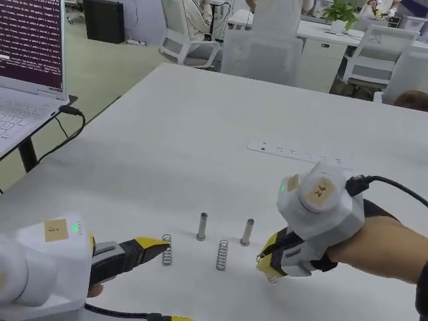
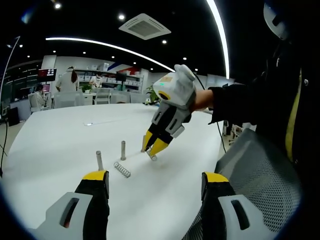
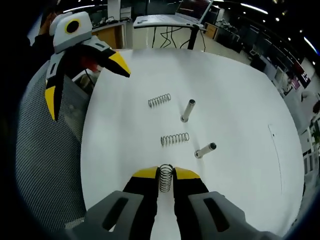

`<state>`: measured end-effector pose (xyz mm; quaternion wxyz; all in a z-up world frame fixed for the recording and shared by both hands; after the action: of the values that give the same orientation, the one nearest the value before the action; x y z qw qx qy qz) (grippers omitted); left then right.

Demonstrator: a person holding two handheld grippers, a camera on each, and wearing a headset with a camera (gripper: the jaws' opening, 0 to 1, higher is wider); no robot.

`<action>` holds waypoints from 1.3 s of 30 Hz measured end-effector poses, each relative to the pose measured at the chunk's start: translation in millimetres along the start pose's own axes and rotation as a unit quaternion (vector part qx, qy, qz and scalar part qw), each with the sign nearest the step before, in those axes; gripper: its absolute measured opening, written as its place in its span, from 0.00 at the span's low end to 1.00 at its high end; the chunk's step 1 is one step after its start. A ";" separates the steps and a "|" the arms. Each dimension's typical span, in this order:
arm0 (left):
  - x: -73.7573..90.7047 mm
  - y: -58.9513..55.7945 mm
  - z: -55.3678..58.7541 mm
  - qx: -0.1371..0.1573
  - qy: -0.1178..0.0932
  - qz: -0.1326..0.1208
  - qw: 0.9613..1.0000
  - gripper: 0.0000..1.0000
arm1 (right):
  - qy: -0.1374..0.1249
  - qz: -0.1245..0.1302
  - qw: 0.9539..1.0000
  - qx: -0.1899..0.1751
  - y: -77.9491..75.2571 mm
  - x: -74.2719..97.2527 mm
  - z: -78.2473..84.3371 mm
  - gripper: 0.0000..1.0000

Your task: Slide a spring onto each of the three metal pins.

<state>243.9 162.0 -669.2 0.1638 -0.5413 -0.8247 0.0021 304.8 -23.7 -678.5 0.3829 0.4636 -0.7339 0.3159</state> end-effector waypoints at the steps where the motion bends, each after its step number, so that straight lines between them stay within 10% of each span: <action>1: -0.5 -0.2 -0.6 0.000 -0.001 0.001 1.000 0.72 | -0.006 0.001 1.000 -0.002 0.5 2.5 -2.1 0.08; 23: -3.4 -1.6 -27.0 -0.024 -0.053 0.027 0.998 0.50 | -0.179 -0.043 0.980 -0.072 35.3 60.3 -65.9 0.08; 31: -2.3 -6.5 -38.5 -0.021 -0.086 0.046 0.995 0.32 | -0.249 -0.094 0.959 -0.102 48.5 73.5 -89.5 0.08; 39: -0.7 -8.5 -44.0 -0.025 -0.103 0.054 0.993 0.17 | -0.259 -0.103 0.956 -0.090 59.4 71.8 -98.6 0.08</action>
<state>248.6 150.2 -626.2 0.0637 -0.5863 -0.8063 0.0463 256.6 47.6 -573.6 0.2501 0.5667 -0.7813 0.0765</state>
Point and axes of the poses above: the centre of the closed fingertips' face, and the gripper's own axes: x roughly backward along the fingers, y roughly to its left, z roughly out of its underside, the point moved 7 cm from there along x, roughly backward along the fingers, and after that the axes turned 2 degrees about x, right-handed, at the moved point
